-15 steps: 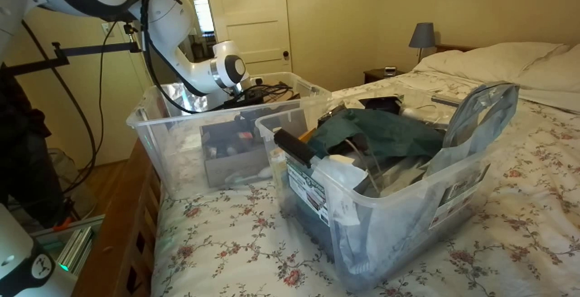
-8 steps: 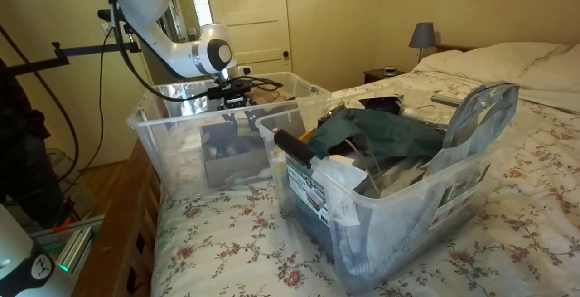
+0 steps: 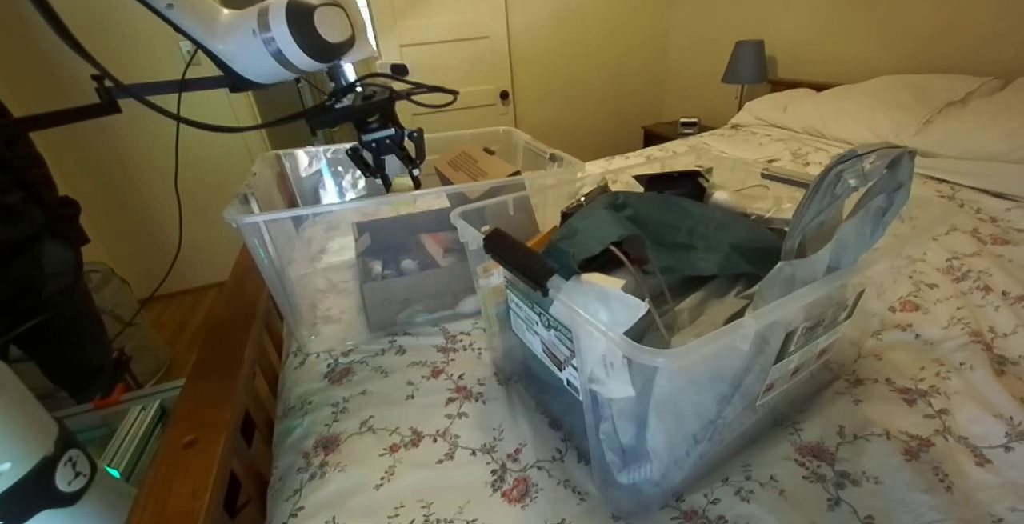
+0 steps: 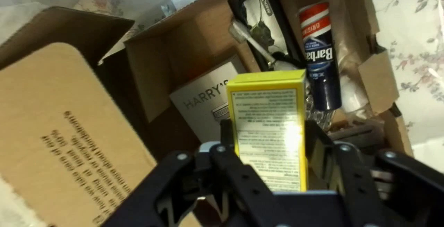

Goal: Move two objects from the storage crate on the left, to the one on the right

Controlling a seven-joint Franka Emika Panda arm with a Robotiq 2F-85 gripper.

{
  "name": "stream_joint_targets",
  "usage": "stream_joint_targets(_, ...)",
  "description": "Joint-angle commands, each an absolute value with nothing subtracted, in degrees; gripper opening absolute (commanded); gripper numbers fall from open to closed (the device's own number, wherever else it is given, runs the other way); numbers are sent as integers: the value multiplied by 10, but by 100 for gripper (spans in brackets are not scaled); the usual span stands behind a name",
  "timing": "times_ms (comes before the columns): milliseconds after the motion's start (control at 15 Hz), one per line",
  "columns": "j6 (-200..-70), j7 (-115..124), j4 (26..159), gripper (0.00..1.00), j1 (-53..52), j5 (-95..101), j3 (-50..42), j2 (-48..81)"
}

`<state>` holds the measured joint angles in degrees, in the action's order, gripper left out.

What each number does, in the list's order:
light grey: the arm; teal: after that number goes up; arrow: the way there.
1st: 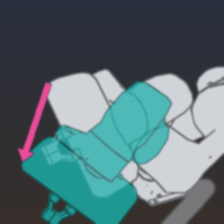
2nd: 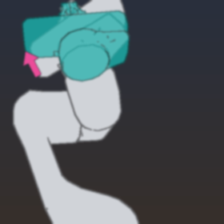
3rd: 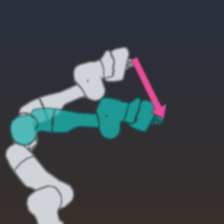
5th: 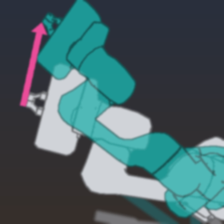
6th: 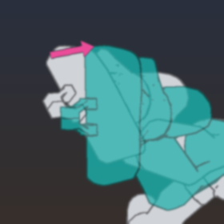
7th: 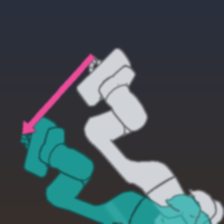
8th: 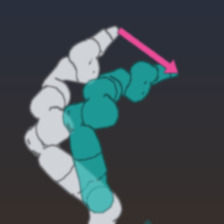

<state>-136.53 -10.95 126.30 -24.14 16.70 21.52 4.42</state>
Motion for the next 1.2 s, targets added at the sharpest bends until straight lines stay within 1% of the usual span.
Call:
stream_joint_targets(0,-1364,-24,1319,27,-239,196,221,-82)
stream_joint_targets(200,-1345,51,1299,27,-217,290,231,-101)
stream_joint_targets(267,-1380,36,1289,27,-216,274,225,-82)
stream_joint_targets(333,-1353,17,1291,27,-224,252,229,-92)
stream_joint_targets(400,-1355,16,1290,52,-221,253,229,-94)
stream_joint_targets(467,-1355,16,1290,52,-221,253,229,-93)
stream_joint_targets(533,-1355,16,1290,27,-221,253,229,-92)
stream_joint_targets(667,-1359,108,1257,27,-182,324,225,-58)
stream_joint_targets(867,-1355,169,1201,27,-135,398,199,-11)
stream_joint_targets(1133,-1321,247,1096,27,-105,472,144,74)
